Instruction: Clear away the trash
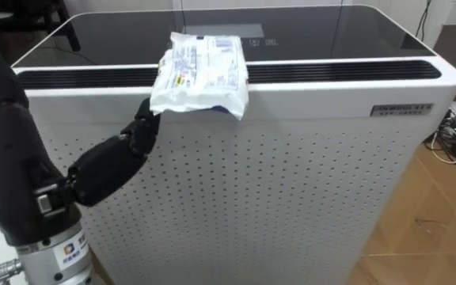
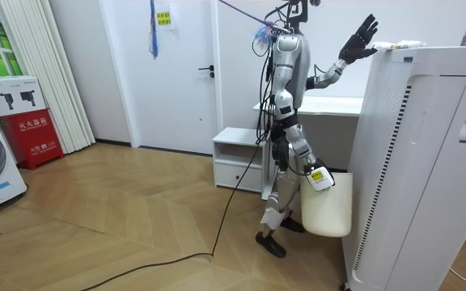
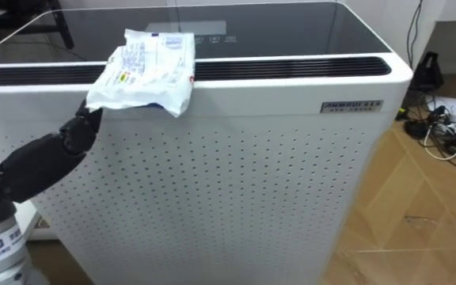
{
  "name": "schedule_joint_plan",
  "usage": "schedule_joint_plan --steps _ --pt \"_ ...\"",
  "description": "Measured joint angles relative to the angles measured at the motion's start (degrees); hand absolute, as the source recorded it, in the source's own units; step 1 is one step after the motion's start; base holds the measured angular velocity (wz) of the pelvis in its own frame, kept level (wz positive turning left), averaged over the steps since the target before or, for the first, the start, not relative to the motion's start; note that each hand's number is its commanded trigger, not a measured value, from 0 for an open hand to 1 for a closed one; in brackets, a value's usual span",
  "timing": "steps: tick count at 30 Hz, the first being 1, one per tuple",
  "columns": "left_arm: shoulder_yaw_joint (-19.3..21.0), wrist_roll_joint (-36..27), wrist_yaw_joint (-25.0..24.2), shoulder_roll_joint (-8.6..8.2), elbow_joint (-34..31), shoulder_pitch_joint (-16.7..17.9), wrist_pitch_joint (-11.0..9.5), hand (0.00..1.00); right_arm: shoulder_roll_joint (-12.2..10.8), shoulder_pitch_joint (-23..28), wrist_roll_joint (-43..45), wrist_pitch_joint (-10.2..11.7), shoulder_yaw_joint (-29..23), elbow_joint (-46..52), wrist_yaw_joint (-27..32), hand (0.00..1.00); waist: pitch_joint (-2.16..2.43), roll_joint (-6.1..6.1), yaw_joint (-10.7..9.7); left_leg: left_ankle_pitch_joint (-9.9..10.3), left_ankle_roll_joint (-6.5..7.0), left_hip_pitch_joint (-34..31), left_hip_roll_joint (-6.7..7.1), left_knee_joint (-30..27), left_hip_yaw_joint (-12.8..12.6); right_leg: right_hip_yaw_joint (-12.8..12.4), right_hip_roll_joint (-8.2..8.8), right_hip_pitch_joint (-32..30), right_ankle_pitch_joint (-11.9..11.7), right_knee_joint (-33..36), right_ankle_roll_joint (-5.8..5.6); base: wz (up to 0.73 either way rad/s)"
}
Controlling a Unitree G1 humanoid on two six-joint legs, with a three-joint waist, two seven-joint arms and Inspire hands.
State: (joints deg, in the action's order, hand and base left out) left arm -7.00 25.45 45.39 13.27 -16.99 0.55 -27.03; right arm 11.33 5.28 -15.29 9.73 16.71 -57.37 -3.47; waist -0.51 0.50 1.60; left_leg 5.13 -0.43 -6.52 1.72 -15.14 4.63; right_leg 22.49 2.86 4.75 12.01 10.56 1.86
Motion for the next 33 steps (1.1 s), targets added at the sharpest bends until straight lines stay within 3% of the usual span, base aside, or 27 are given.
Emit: schedule_joint_plan --steps 4,22,29,33 --pt "-0.04 0.63 -1.16 -0.80 -0.03 -0.13 0.24 0.00 -0.04 0.00 0.12 -0.08 -0.01 0.03 -0.40 1.00 -0.02 0.04 -0.10 0.00 0.00 0.24 0.00 0.38 -0.06 -0.10 0.00 0.06 0.01 -0.23 0.00 0.00" --pt "-0.09 5.61 -2.06 -0.77 -0.05 -0.87 0.48 0.00 0.10 0.13 0.18 -0.46 -0.04 0.41 -0.76 1.00 -0.17 -0.22 -0.54 0.15 0.17 0.23 -0.14 0.24 -1.04 -0.26 0.00 0.18 0.02 -0.64 -0.02 0.00" --pt "-0.27 14.14 -4.08 0.45 -0.04 -2.82 0.98 0.00 0.18 0.07 0.20 -0.46 -0.10 0.57 -0.71 1.00 -0.59 -1.24 -1.64 0.20 0.24 0.28 -0.18 0.42 -1.43 -0.52 0.15 -0.03 0.08 -0.38 -0.12 -0.01" --pt "-0.80 16.04 -5.76 1.72 -0.01 -3.75 1.56 0.00 0.61 -0.19 0.23 -0.49 -0.10 0.85 -1.23 1.00 -0.53 -1.45 -2.73 0.20 0.24 0.27 -0.17 0.55 -1.84 -0.63 0.20 0.26 0.08 -0.16 -0.13 0.00"
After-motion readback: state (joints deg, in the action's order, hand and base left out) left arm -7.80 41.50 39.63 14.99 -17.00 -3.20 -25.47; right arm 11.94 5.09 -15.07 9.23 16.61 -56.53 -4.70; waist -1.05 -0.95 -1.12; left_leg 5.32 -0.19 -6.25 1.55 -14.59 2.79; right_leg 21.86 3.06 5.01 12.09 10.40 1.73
